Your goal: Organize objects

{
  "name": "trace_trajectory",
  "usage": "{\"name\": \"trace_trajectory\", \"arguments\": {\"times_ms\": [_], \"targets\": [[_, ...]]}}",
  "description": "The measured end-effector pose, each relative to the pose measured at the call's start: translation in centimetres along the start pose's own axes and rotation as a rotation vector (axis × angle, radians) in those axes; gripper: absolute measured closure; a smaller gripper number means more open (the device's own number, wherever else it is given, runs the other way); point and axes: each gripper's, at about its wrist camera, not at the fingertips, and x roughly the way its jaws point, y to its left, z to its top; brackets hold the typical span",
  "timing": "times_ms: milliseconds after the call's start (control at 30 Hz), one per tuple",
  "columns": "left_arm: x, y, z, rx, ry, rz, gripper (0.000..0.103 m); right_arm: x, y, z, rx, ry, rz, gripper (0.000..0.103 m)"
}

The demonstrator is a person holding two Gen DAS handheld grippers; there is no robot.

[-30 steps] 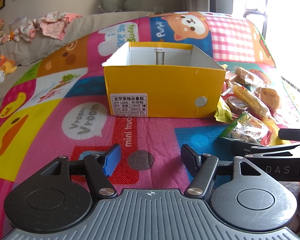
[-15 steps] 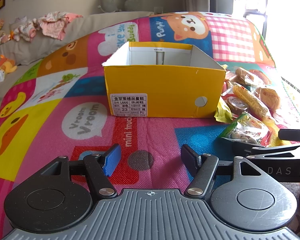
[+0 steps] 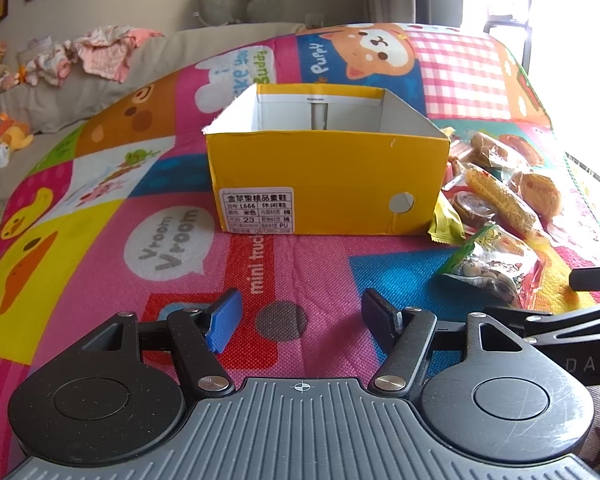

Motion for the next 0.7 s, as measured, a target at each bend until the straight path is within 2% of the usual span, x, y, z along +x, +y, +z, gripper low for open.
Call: {"name": "trace_trajectory", "arguments": {"times_ms": [167, 400, 567, 633, 700], "targets": [[0.2, 0.4, 0.6, 0.003, 0.036, -0.023, 0.032, -0.5, 0.3, -0.5, 0.010, 0.011, -0.029, 0.000], [-0.8, 1.5, 2.1, 0.008, 0.118, -0.101, 0.033, -0.1, -0.1, 0.6, -0.005, 0.102, 0.000, 0.000], [-2.5, 3.2, 5.0, -0.014, 0.048, -0.102, 0.033, -0.7, -1.0, 1.2, -0.064, 0.188, 0.093, 0.000], [-2.8, 3.7, 6.6, -0.018, 0.016, -0.096, 0.033, -1.6, -1.6, 1.2, -0.047, 0.189, 0.141, 0.000], [-2.7, 4.2, 8.3, -0.027, -0.015, -0.083, 0.033, -2.9, -2.0, 1.6, -0.034, 0.149, 0.158, 0.000]]}}
